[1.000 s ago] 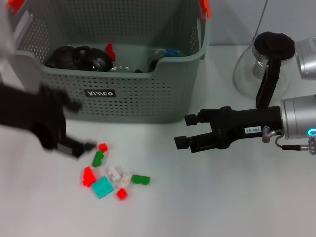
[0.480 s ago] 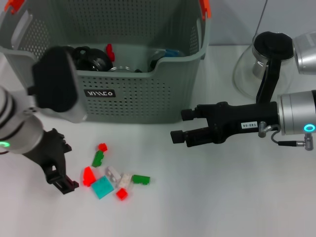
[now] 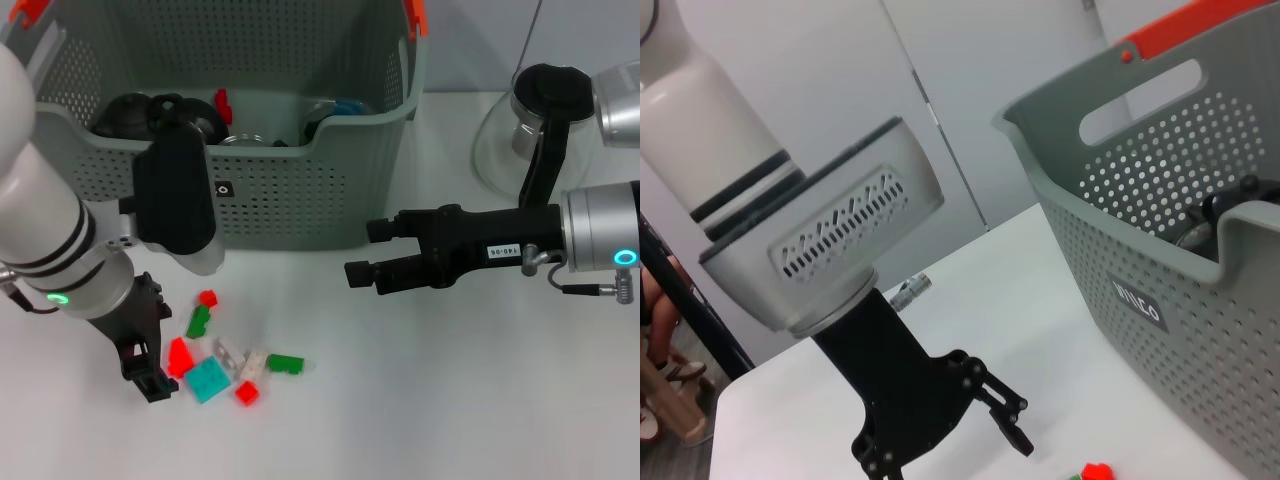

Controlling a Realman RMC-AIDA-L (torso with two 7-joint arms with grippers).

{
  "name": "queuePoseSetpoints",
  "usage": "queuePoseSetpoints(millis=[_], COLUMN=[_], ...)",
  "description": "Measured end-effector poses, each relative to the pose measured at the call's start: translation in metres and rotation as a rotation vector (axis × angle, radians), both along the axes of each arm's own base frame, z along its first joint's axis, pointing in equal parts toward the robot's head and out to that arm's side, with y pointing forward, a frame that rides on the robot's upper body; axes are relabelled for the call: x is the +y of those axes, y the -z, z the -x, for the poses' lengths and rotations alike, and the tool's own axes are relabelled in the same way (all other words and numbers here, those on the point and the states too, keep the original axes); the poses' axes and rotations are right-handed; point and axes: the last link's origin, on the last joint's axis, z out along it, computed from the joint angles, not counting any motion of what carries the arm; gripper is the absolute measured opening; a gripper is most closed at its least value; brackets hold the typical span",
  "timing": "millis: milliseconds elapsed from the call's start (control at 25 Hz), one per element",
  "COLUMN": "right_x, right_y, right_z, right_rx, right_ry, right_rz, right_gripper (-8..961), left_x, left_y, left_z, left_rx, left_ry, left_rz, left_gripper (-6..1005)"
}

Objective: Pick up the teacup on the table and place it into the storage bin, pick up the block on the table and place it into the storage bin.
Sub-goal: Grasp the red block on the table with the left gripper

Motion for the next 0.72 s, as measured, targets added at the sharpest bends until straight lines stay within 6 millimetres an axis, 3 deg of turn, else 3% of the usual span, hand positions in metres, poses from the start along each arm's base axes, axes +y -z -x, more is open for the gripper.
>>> queuePoseSetpoints(millis=[720], right_x=[-0.001], right_y=[0.0], right_z=[-0.002], right_rx=[0.0], right_ry=[0.01], right_rz=[-0.002], right_gripper=[939], left_x=[0.004], left_y=[0.014], left_z=[0.0], left_rx=[0.009], left_ry=[-0.002], left_rz=[0.002], left_gripper=[802])
